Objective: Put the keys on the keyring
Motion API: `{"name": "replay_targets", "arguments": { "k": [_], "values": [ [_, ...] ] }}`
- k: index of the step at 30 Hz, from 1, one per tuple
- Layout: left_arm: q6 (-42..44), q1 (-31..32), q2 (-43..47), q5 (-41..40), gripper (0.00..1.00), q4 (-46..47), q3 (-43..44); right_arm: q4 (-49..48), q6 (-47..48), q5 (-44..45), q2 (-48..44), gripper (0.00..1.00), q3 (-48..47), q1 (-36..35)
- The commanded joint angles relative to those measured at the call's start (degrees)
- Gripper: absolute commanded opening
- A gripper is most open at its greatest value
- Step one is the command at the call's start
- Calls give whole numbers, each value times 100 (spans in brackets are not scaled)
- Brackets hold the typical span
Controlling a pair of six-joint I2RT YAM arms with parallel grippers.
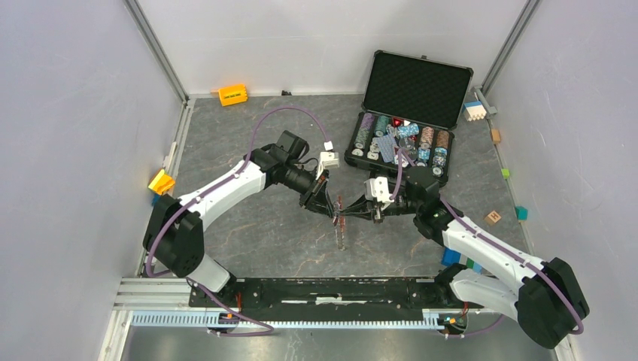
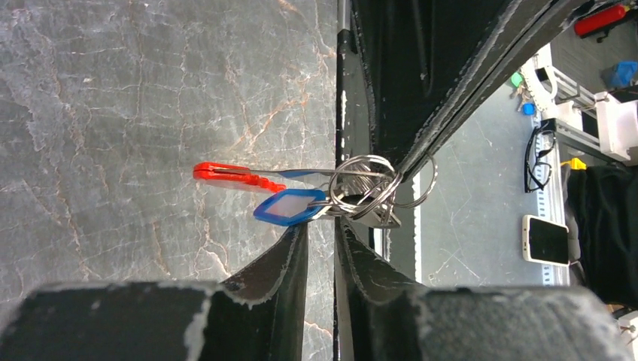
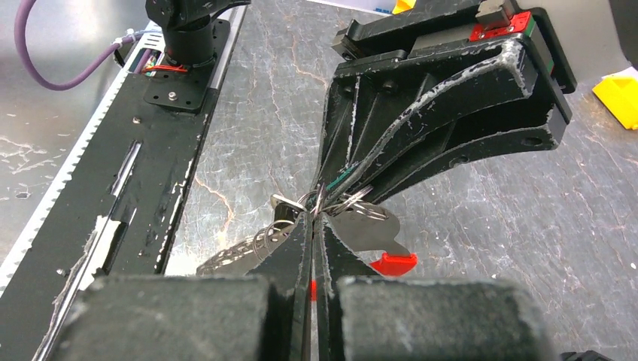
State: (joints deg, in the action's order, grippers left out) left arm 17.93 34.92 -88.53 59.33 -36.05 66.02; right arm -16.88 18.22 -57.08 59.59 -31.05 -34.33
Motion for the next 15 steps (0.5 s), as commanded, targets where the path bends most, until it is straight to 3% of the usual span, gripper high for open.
{"name": "replay_targets", "arguments": {
  "k": [1, 15],
  "values": [
    [419, -65, 46, -153, 27, -249, 316, -308, -38, -161, -115, 0, -60, 15],
    [1962, -221, 910, -639, 38, -1221, 357, -43, 37, 41, 34, 0, -206, 14]
  ]
}}
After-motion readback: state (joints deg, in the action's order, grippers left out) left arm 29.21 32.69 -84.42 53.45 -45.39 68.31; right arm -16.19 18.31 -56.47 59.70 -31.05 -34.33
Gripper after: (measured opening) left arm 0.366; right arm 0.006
